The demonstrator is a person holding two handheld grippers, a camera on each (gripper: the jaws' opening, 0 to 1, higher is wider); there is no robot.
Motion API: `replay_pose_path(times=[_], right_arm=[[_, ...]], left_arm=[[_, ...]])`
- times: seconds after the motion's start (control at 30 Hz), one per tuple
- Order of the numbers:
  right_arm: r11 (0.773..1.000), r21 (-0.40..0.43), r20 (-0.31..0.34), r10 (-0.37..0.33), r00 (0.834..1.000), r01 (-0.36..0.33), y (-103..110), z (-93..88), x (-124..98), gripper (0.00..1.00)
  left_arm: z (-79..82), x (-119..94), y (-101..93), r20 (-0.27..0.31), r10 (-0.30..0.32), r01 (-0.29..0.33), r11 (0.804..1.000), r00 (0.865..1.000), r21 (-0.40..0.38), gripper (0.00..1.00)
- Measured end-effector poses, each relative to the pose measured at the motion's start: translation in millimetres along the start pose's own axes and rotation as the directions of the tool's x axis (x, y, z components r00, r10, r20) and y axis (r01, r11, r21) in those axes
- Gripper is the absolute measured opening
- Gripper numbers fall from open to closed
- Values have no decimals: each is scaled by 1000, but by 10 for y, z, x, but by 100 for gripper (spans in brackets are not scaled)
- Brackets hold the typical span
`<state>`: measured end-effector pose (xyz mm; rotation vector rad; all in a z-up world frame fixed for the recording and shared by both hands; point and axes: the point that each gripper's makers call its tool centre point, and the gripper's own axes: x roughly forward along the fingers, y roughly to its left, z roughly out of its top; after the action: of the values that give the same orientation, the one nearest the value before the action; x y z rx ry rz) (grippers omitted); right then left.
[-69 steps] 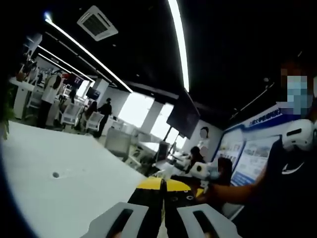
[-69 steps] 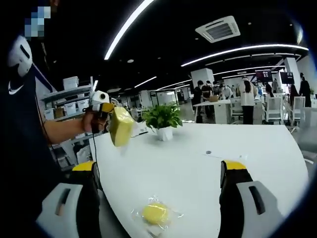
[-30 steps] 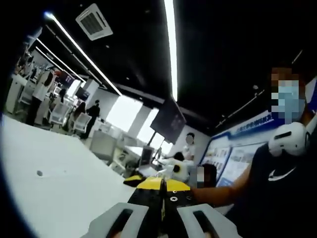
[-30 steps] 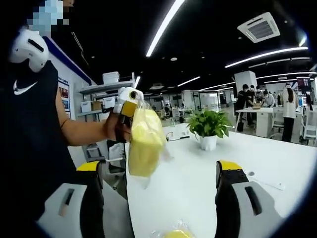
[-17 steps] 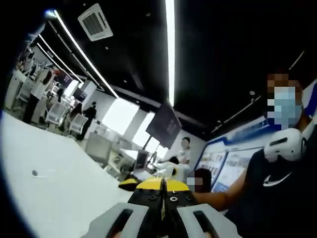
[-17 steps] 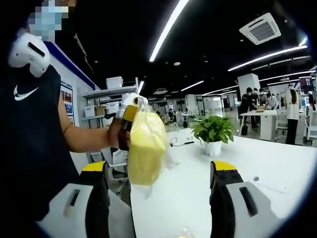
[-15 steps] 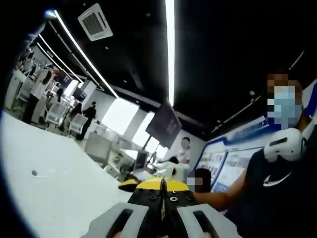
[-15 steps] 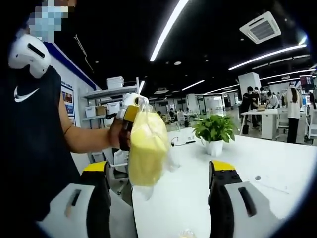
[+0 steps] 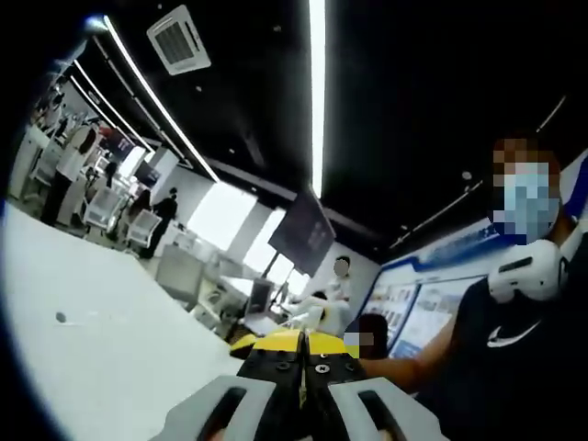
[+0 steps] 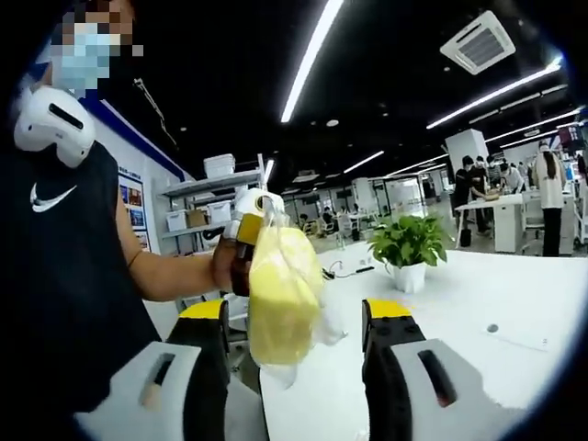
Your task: Compare the silicone blocks by pressing each to a similar depth, holding the contact briefly, and releasing to observe deformation and rebound differences across the visible hardness samples.
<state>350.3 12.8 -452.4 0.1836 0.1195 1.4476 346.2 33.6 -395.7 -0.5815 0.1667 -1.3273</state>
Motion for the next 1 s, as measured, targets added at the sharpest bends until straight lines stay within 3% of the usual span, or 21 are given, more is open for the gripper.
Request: replay_pose_path(times=[0.33, 1.0], right_arm=[[999, 34, 21, 16, 1000, -17, 19, 34, 18, 34], [997, 73, 31, 34, 999, -36, 87, 98, 13, 21]], left_arm=[[-4, 21, 8, 15, -5, 5, 1000, 1000, -11, 0], [6, 1, -14, 23, -1, 1, 1000, 1000, -4, 0]])
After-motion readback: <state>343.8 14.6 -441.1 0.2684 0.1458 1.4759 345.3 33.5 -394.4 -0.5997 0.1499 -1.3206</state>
